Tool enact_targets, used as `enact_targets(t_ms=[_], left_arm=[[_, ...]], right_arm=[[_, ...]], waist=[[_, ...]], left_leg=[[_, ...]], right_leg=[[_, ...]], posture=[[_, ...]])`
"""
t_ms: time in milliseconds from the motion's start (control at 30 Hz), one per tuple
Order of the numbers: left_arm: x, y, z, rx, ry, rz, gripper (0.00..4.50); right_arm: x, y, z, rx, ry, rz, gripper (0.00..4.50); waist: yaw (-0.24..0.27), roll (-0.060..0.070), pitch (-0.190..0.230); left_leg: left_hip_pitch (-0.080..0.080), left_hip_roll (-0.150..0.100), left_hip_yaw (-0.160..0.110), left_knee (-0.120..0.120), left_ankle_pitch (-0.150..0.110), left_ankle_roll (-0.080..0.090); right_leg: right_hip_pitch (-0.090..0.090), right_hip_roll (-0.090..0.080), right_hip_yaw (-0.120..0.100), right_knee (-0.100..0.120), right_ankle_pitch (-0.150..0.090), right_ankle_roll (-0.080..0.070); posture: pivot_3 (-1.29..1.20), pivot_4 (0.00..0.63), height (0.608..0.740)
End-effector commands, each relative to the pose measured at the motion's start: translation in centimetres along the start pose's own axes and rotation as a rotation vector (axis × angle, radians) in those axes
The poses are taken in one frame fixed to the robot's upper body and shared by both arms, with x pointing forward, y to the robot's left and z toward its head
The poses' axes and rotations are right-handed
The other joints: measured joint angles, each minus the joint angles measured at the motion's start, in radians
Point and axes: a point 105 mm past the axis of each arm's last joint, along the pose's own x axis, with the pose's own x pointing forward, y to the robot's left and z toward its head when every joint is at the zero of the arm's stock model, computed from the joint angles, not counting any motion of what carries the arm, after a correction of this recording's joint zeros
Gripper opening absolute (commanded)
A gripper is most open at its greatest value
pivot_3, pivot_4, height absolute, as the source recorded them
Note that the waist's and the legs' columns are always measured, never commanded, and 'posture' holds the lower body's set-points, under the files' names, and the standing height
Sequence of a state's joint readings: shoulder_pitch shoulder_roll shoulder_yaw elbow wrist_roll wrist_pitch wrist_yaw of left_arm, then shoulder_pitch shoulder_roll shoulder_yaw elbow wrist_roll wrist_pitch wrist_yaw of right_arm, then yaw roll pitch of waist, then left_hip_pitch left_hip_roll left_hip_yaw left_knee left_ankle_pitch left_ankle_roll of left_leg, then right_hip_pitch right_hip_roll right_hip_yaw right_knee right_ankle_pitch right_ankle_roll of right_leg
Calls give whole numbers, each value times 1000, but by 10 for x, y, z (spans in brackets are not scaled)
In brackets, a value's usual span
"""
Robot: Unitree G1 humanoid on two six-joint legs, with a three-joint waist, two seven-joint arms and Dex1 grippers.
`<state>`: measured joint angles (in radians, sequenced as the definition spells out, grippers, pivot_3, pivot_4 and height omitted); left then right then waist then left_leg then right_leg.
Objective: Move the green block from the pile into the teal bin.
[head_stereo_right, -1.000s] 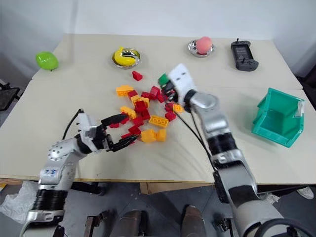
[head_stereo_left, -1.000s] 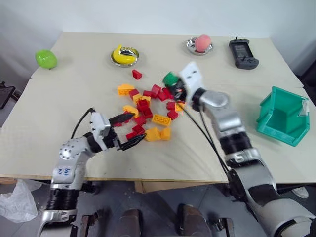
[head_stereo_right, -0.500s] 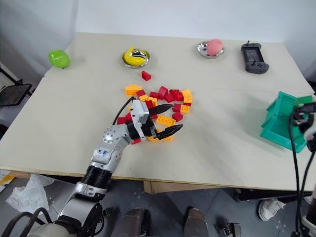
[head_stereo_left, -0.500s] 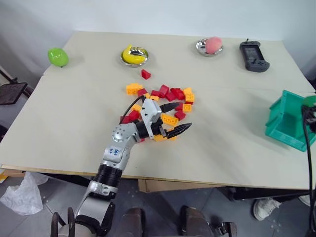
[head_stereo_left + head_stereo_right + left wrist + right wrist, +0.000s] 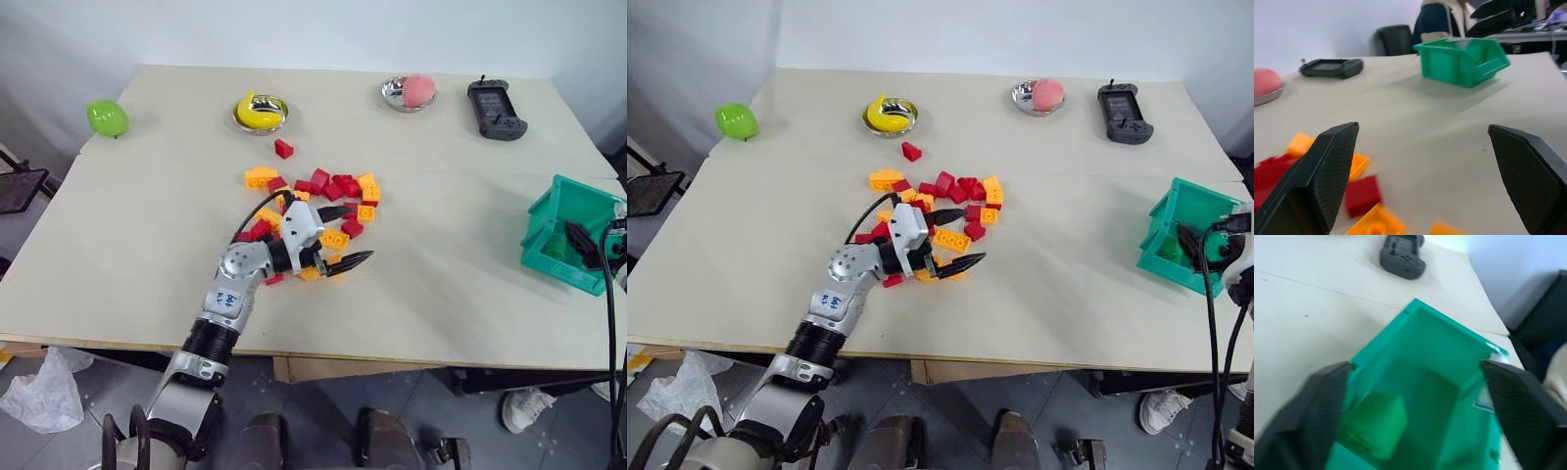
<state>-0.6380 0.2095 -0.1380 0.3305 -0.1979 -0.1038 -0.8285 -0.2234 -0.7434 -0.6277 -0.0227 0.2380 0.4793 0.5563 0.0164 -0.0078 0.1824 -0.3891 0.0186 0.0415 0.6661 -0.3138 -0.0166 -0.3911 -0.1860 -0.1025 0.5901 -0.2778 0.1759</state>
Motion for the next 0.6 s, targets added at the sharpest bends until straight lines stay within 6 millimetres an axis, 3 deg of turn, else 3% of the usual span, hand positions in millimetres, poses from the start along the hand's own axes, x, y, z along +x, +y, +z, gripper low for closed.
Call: enact_targets(t_ms=[33, 200, 300, 467, 600], left_arm=[[-16, 8, 12, 62, -30, 25, 4500], [-65, 25, 11, 87, 32, 98, 4500], [-105, 34, 2, 67, 111, 171, 4500], [-155, 30, -10, 30, 205, 280, 4500], [-184, 16, -11, 54, 260, 350, 4500]], right_arm=[[-6, 22, 32, -82, -168, 176, 4479], [-31, 100, 39, -60, -324, 600, 4479], [-51, 140, 19, -8, -294, 829, 4479], [-62, 166, -16, -42, -213, 969, 4479], [-60, 168, -21, -13, -248, 958, 4479]], waist=[[4, 0, 0], [1, 0, 0], [1, 0, 0], [6, 0, 0], [7, 0, 0]], left_leg=[[0, 0, 0, 0, 0, 0], [0, 1, 0, 0, 0, 0], [1, 1, 0, 0, 0, 0], [1, 1, -1, 1, 0, 0], [2, 1, -1, 1, 0, 0]], right_leg=[[0, 0, 0, 0, 0, 0], [0, 0, 0, 0, 0, 0], [1, 1, 0, 1, 0, 0], [1, 0, 0, 1, 0, 0], [1, 0, 0, 1, 0, 0]], posture=[[0, 150, 740], [0, 150, 740], [0, 150, 740], [0, 150, 740], [0, 150, 740]])
